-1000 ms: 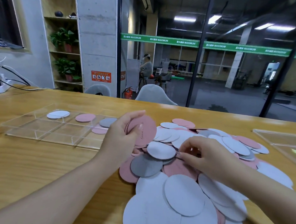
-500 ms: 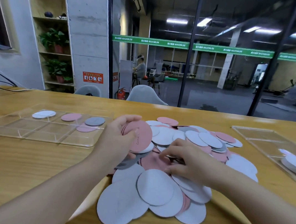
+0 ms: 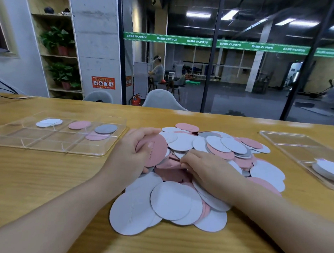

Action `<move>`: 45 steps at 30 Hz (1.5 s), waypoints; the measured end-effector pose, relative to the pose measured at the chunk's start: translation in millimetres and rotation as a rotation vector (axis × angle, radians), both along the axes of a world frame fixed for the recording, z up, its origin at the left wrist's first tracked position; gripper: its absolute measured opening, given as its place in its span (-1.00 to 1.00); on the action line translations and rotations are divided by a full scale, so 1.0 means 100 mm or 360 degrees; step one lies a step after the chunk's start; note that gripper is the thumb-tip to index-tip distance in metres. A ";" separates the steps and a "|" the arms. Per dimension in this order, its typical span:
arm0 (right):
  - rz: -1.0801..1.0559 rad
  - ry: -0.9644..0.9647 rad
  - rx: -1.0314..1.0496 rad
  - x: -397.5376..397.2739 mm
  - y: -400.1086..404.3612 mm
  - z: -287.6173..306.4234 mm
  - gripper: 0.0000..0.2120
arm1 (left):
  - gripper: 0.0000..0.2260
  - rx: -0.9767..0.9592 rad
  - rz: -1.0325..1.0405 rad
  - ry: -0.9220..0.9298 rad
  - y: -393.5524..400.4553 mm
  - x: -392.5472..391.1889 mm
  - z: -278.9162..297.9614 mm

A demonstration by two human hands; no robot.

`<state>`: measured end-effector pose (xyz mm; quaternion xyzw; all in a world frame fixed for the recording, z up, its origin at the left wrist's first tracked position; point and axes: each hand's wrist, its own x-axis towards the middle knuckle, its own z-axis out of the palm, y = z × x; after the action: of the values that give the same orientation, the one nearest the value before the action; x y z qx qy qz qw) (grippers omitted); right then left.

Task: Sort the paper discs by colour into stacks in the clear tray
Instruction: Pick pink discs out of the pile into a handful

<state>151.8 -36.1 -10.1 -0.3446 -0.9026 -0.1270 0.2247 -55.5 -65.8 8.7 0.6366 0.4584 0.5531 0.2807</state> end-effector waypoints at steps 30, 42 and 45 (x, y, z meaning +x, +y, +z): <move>0.0159 0.0074 -0.0308 0.00 -0.02 0.07 -0.73 | -0.66 -0.0028 -0.0179 0.0070 0.05 -0.08 -0.03; 0.0072 0.0506 -0.0032 -0.01 -0.07 0.01 -0.76 | -0.73 -0.0112 -0.0065 -0.0333 0.04 -0.05 0.04; 0.0072 0.0804 -0.0085 -0.03 -0.09 0.03 -0.77 | -0.87 -0.0097 -0.0190 -0.0359 0.02 -0.05 0.05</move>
<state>148.9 -44.8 -7.0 -0.3509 -0.8283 -0.0079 0.4367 -60.8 -63.8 13.4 0.5875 0.4018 0.5894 0.3821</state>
